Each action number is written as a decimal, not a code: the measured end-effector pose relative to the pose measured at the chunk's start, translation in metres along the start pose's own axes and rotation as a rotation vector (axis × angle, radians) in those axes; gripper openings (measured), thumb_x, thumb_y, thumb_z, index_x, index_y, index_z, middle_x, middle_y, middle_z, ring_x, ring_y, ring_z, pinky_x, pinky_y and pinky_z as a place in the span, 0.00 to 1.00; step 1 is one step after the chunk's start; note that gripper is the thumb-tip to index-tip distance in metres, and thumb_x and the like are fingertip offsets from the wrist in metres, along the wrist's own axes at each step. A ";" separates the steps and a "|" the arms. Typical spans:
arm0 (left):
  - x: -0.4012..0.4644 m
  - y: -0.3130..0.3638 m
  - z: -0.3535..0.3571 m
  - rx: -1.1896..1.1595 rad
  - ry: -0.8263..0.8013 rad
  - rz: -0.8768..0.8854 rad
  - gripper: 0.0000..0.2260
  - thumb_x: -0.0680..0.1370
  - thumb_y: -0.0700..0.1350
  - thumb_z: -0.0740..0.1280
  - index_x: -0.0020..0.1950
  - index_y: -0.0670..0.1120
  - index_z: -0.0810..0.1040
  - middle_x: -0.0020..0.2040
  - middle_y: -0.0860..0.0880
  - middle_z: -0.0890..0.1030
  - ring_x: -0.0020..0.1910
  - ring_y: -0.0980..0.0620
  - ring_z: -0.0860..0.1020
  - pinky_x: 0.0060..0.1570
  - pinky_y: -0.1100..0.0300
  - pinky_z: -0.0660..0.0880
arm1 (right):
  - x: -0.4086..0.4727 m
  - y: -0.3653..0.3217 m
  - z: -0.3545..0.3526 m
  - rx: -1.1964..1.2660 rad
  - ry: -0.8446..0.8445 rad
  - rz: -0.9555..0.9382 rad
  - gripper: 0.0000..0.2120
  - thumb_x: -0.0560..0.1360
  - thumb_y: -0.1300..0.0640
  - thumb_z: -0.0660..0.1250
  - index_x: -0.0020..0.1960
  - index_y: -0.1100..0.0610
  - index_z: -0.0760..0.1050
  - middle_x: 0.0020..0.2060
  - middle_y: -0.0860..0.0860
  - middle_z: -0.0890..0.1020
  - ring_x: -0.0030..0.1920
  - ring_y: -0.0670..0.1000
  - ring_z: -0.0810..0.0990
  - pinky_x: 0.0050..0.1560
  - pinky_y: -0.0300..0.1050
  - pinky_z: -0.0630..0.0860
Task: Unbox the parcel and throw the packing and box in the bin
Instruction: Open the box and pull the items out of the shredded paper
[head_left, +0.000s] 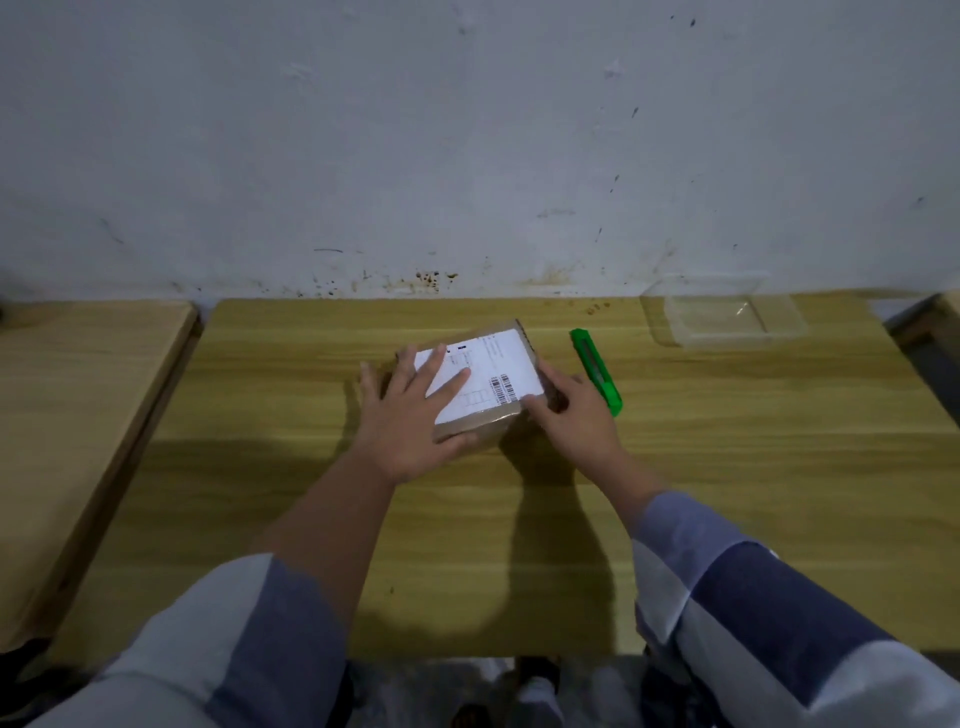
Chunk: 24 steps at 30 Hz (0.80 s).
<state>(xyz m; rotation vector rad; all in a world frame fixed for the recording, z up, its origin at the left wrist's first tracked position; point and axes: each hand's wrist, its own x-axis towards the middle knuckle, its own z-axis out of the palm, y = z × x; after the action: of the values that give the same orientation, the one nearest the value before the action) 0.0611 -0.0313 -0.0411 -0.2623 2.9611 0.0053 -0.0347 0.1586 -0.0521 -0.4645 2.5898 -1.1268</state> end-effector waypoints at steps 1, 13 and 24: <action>-0.007 -0.002 0.001 -0.025 0.005 -0.056 0.39 0.71 0.74 0.50 0.77 0.60 0.41 0.78 0.52 0.36 0.77 0.42 0.36 0.68 0.29 0.40 | -0.009 -0.001 0.001 0.000 -0.013 -0.001 0.30 0.74 0.48 0.68 0.74 0.49 0.64 0.53 0.53 0.72 0.54 0.53 0.76 0.60 0.47 0.74; -0.042 0.008 -0.001 -1.017 0.149 -0.468 0.58 0.66 0.50 0.79 0.77 0.53 0.35 0.79 0.48 0.53 0.76 0.45 0.57 0.71 0.44 0.60 | -0.028 -0.012 0.014 -0.350 0.029 -0.181 0.24 0.73 0.47 0.70 0.68 0.42 0.71 0.76 0.52 0.59 0.73 0.56 0.62 0.70 0.53 0.66; -0.043 0.013 0.015 -1.132 0.269 -0.427 0.32 0.69 0.47 0.77 0.70 0.45 0.68 0.61 0.51 0.79 0.60 0.52 0.76 0.55 0.62 0.69 | -0.016 -0.036 0.000 -0.012 0.243 -0.259 0.23 0.74 0.48 0.68 0.66 0.53 0.72 0.62 0.54 0.75 0.58 0.53 0.76 0.59 0.49 0.75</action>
<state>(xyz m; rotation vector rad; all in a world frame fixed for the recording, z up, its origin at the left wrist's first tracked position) 0.1034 -0.0105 -0.0492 -1.0598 2.6923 1.6828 -0.0135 0.1417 -0.0229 -0.7252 2.8059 -1.3250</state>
